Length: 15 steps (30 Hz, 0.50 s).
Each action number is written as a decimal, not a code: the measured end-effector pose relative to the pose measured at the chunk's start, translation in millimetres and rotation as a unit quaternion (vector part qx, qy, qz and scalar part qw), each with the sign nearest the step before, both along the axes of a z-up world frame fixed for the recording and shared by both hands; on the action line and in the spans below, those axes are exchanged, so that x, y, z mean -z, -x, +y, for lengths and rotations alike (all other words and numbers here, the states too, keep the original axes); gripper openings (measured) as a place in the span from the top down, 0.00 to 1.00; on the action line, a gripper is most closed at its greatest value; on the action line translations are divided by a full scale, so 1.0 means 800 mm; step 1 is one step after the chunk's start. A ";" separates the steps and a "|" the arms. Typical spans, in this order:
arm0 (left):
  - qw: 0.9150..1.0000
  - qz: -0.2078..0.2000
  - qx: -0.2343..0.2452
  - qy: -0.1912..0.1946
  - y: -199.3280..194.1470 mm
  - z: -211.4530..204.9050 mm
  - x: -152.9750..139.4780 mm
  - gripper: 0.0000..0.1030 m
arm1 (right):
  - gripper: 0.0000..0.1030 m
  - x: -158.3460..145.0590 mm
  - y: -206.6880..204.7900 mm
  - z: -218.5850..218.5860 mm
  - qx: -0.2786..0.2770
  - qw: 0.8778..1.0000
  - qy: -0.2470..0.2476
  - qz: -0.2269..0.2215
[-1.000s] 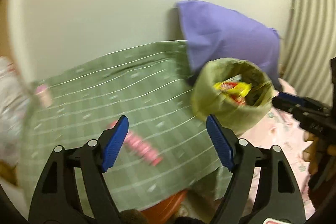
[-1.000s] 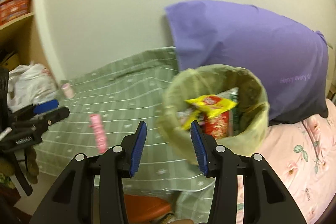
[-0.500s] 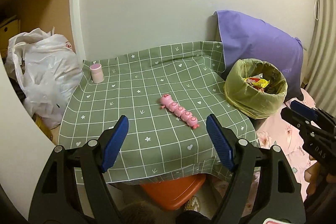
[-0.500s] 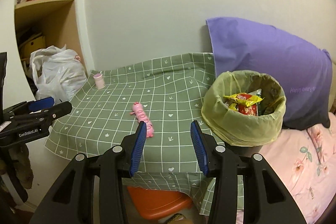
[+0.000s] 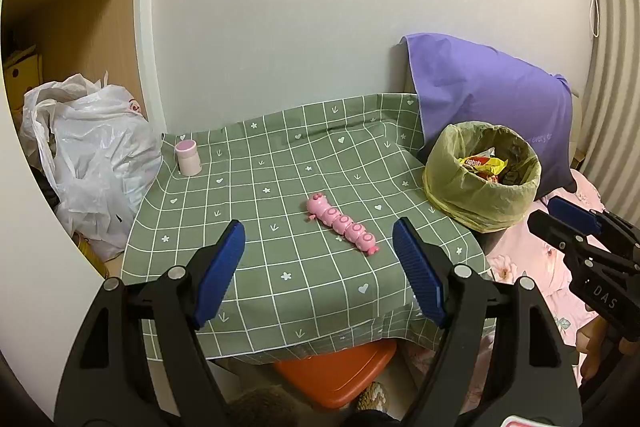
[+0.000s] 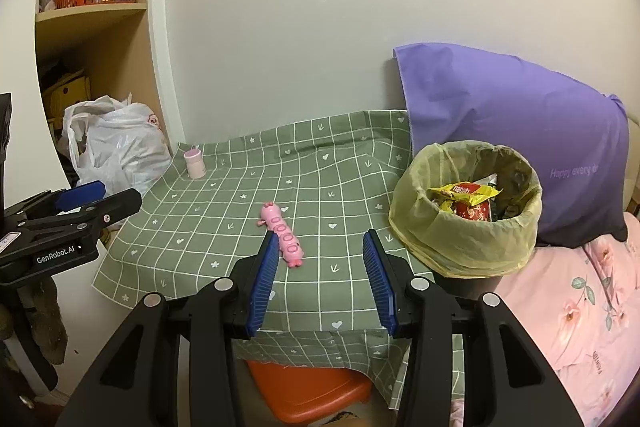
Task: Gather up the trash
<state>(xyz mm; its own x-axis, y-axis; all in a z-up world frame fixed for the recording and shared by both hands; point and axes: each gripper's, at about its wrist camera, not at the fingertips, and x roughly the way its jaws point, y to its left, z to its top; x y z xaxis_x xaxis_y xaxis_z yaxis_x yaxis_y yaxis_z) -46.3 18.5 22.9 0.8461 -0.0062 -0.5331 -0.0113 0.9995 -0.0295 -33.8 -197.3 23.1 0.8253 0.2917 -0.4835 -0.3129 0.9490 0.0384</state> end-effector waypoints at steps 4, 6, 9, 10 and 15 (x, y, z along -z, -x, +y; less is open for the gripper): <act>1.000 0.000 -0.002 0.001 0.000 0.000 0.000 0.30 | 0.60 -0.002 -0.003 0.001 0.000 1.000 0.002 0.001; 1.000 0.000 -0.002 0.002 0.000 0.000 0.000 0.30 | 0.60 -0.002 -0.003 0.001 0.000 1.000 0.003 0.001; 1.000 0.000 -0.001 0.001 -0.001 0.001 0.000 0.30 | 0.60 -0.002 -0.003 0.002 0.001 1.000 0.003 0.001; 1.000 -0.001 -0.001 0.001 -0.001 0.001 0.000 0.30 | 0.60 -0.002 -0.002 0.003 0.002 1.000 0.002 0.002; 1.000 0.000 -0.001 0.001 -0.001 0.001 0.000 0.30 | 0.60 -0.002 -0.003 0.001 0.001 1.000 0.002 0.001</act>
